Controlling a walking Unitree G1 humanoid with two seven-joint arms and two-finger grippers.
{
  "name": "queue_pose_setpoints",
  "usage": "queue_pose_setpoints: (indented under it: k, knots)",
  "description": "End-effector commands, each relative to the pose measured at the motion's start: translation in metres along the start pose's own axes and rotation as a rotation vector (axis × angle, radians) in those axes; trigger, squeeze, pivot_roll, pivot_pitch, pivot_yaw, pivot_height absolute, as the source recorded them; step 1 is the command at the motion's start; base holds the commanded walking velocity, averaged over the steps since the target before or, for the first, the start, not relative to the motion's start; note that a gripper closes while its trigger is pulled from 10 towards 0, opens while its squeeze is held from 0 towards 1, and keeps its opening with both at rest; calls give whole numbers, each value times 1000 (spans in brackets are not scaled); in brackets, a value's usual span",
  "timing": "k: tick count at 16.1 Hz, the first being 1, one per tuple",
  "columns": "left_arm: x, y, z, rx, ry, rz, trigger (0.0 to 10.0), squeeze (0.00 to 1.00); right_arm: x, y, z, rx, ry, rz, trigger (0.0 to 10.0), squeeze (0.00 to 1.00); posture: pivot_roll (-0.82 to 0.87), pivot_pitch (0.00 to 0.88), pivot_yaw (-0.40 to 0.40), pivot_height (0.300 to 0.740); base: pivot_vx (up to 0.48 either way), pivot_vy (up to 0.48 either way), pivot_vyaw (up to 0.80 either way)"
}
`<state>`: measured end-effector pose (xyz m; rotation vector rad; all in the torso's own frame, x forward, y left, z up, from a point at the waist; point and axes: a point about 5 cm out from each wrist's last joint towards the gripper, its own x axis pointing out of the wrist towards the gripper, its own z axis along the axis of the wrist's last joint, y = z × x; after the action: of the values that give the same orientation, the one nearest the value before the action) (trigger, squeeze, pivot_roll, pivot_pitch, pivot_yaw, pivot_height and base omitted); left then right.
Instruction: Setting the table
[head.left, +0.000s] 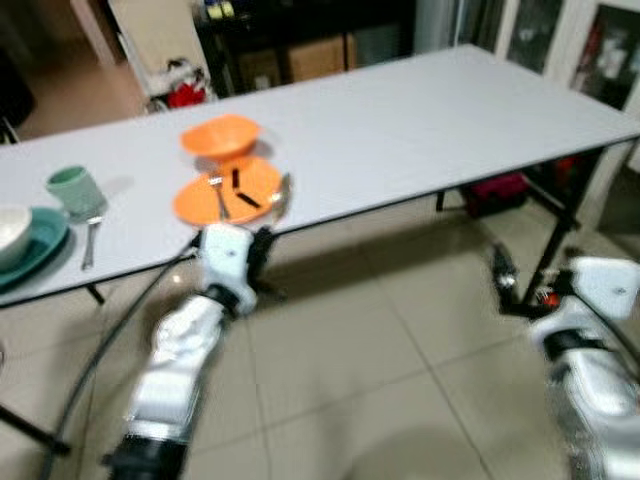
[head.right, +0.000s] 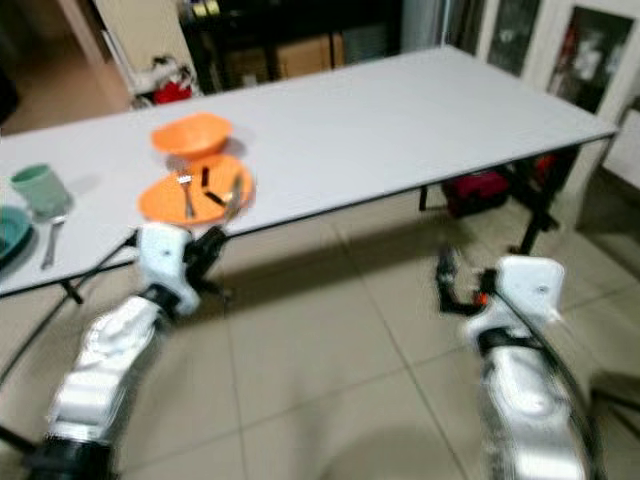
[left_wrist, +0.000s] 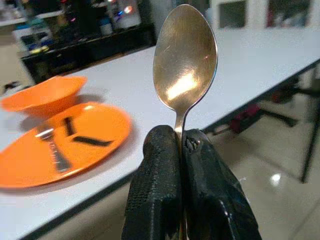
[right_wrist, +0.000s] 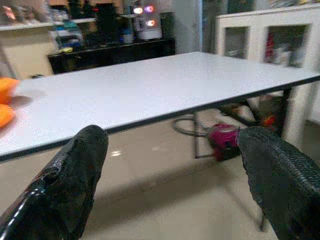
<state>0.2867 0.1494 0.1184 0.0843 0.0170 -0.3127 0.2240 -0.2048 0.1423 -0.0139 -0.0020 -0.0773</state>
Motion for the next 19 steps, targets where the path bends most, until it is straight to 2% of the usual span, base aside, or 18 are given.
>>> queue_pose_setpoints:
  k: [1,5,6,8,11,13,17,19]
  knots:
    - [4,-2,7,13,-26,-11,10000,0,1,-5,5,-17,-15,-12,10000,0,-69,0,111,740,334,0,0]
    - [-5,4,-1,2,5,-1,10000,0,3,2,7,-24,-25,8,10000,0,-94,0,138,740,335,0,0]
    - [-1,2,2,43,0,-28,10000,0,-1,-2,4,11,-15,-31,10000,0,-63,0,130,740,334,0,0]
    - [-2,1,5,24,-16,-6,10000,0,2,1,-3,-10,17,-5,10000,0,-51,0,121,740,326,0,0]
    - [-10,3,-3,10,14,8,10000,0,5,6,0,-21,14,24,10000,0,-71,0,117,740,326,0,0]
    - [-9,2,-7,11,24,30,10000,0,5,1,1,-31,28,43,10000,0,-39,0,84,740,322,0,0]
    - [-15,4,-4,7,21,59,10000,0,8,7,-4,-39,53,86,10000,0,-28,0,69,740,316,0,0]
    - [-13,3,-9,6,35,61,10000,0,8,9,-4,-36,58,92,10000,0,-29,0,69,740,315,0,0]
